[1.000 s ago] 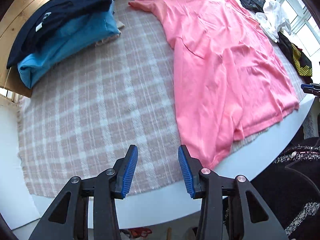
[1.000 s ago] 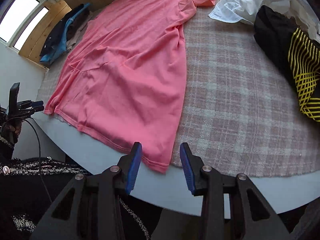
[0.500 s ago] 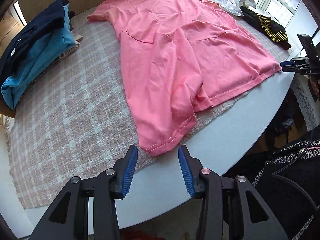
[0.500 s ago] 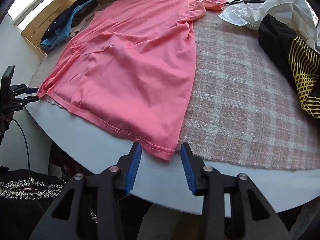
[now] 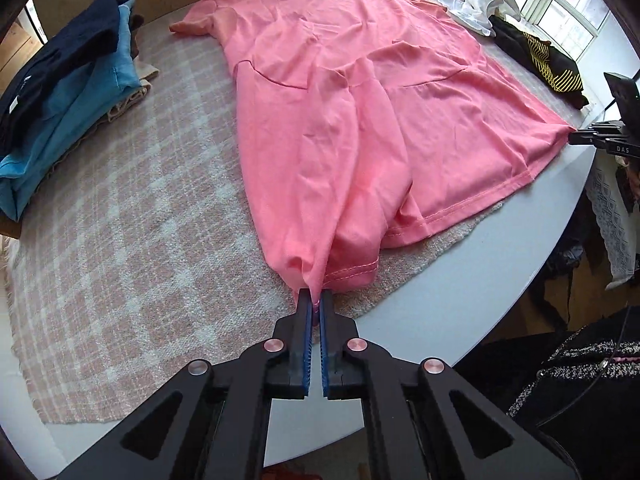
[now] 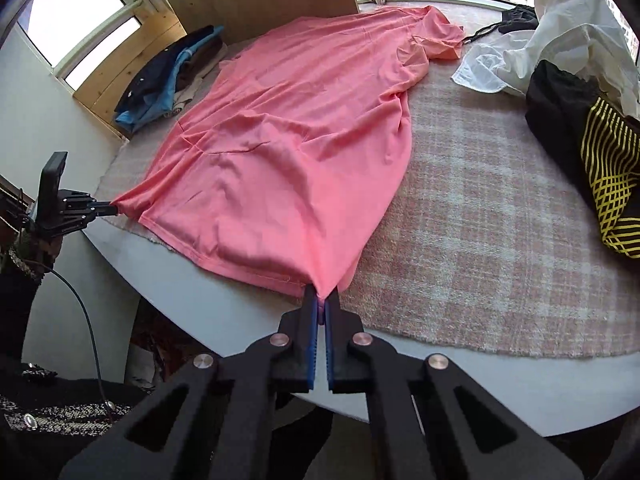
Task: Fold clothes
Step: 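Grasp the hem corners with both grippers and pull the shirt taut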
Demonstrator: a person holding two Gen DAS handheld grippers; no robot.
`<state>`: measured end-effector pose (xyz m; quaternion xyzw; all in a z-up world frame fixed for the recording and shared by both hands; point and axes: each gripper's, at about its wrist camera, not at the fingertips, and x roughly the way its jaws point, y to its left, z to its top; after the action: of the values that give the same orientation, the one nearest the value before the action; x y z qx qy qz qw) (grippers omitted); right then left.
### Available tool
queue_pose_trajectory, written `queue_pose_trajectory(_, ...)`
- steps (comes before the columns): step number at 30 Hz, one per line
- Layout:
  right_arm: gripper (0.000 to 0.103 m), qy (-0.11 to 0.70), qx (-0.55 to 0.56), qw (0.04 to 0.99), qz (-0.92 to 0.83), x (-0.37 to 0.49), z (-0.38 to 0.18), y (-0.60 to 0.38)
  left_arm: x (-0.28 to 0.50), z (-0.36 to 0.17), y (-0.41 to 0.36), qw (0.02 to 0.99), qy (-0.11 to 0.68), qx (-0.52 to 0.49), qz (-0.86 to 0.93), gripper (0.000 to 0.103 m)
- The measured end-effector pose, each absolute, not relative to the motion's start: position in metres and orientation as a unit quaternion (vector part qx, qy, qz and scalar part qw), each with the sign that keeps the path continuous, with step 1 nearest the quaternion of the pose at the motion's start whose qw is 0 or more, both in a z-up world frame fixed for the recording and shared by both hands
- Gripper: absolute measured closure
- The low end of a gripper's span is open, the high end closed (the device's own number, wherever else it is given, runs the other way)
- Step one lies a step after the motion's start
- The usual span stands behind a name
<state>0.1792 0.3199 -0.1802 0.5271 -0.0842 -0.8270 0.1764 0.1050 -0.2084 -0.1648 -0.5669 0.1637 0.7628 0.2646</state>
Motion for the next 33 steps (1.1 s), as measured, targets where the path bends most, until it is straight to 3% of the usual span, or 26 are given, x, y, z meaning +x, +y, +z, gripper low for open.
queue_pose_trajectory(10, 0.1, -0.193, 0.472, 0.171, -0.843, 0.189, -0.106, 0.356, 0.059, -0.1, -0.223, 0.265, 0.151, -0.52, 0.798, 0.101)
queue_pose_trajectory(16, 0.1, -0.211, 0.496, 0.154, -0.828, 0.201, -0.134, 0.363, 0.087, -0.098, -0.218, 0.274, 0.171, -0.546, 0.773, 0.101)
queue_pose_trajectory(22, 0.1, -0.217, 0.528, 0.115, -0.813, 0.157, -0.183, 0.377, 0.046, -0.147, -0.206, 0.249, 0.159, -0.582, 0.758, 0.101)
queue_pose_trajectory(27, 0.1, -0.194, 0.542, 0.111, -0.81, 0.144, -0.187, 0.375, 0.01, -0.155, -0.179, 0.252, 0.182, -0.576, 0.756, 0.101)
queue_pose_trajectory(33, 0.1, -0.186, 0.546, 0.115, -0.809, 0.182, -0.175, 0.375, 0.04, -0.156, -0.179, 0.261, 0.206, -0.594, 0.733, 0.101)
